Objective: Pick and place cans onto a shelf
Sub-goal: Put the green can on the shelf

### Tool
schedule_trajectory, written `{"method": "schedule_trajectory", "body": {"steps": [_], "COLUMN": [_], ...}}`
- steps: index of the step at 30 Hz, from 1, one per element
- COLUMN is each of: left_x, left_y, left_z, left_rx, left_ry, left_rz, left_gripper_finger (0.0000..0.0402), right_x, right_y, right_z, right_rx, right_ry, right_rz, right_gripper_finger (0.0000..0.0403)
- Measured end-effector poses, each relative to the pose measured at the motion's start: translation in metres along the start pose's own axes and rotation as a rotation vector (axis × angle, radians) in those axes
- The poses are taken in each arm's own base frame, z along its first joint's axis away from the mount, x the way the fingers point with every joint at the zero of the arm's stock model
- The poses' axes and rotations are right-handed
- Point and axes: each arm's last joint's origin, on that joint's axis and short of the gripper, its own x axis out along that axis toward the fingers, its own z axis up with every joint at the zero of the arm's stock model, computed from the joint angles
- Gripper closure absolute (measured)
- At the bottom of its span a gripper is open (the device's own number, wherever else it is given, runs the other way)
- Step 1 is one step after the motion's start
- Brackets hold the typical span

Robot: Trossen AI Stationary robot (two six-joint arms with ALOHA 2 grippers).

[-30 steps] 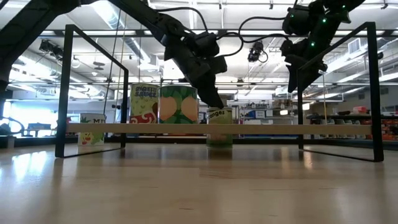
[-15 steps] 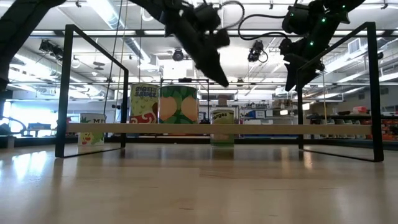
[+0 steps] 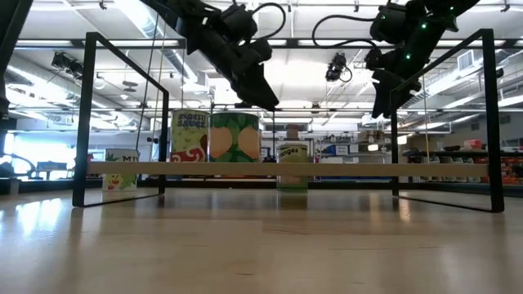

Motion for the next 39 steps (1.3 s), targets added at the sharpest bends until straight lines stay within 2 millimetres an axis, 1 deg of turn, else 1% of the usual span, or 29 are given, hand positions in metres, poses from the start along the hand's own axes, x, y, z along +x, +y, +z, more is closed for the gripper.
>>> {"method": "schedule_trajectory", "body": {"steps": [6,11,13,16,18,19,24,25,27,29,31,34,36,38,39], "left_x": [0.005,0.010,0.014,0.015,0.016,0.016,0.016,0.016,0.016,0.017,0.017,0.016,0.013,0.015,0.017], "left_y": [0.001,0.004,0.006,0.007,0.006,0.005,0.004,0.004,0.003,0.001,0.001,0.005,0.012,0.018,0.021], "left_z": [-0.003,-0.006,-0.007,-0.008,-0.007,-0.007,-0.005,-0.004,-0.004,-0.004,-0.005,-0.006,-0.005,0.000,0.001], "left_rx": [0.046,0.053,0.030,0.048,0.052,0.054,0.050,0.051,0.057,0.042,0.018,-0.031,-0.078,-0.105,-0.126], "left_ry": [0.022,0.051,0.067,0.077,0.072,0.071,0.052,0.048,0.049,0.056,0.062,0.062,0.060,0.068,0.104], "left_rz": [0.024,0.085,0.150,0.169,0.169,0.168,0.167,0.169,0.171,0.169,0.167,0.174,0.189,0.196,0.188], "left_gripper_finger": [0.0083,0.0083,0.0083,0.0096,0.0124,0.0145,0.0275,0.0294,0.0311,0.0304,0.0275,0.0209,0.0160,0.0114,0.0095], "right_x": [0.000,0.000,0.000,0.000,0.000,0.000,0.000,0.000,0.000,0.000,0.000,0.000,0.000,0.000,0.000], "right_y": [0.000,0.000,0.000,0.000,0.000,0.000,0.000,0.000,0.000,0.000,0.000,0.000,0.000,0.000,0.000], "right_z": [0.001,0.003,0.003,0.004,0.004,0.004,0.004,0.004,0.004,0.004,0.004,0.004,0.005,0.005,0.005], "right_rx": [0.001,0.006,0.011,0.015,0.015,0.017,0.024,0.024,0.025,0.025,0.026,0.026,0.027,0.027,0.027], "right_ry": [-0.015,-0.028,-0.035,-0.038,-0.037,-0.037,-0.037,-0.037,-0.037,-0.038,-0.042,-0.046,-0.052,-0.053,-0.053], "right_rz": [-0.001,-0.002,-0.003,-0.003,-0.003,-0.003,-0.003,-0.003,-0.003,-0.003,-0.003,-0.003,-0.004,-0.004,-0.004], "right_gripper_finger": [0.0055,0.0055,0.0055,0.0055,0.0055,0.0055,0.0055,0.0055,0.0055,0.0055,0.0055,0.0055,0.0055,0.0055,0.0055]}}
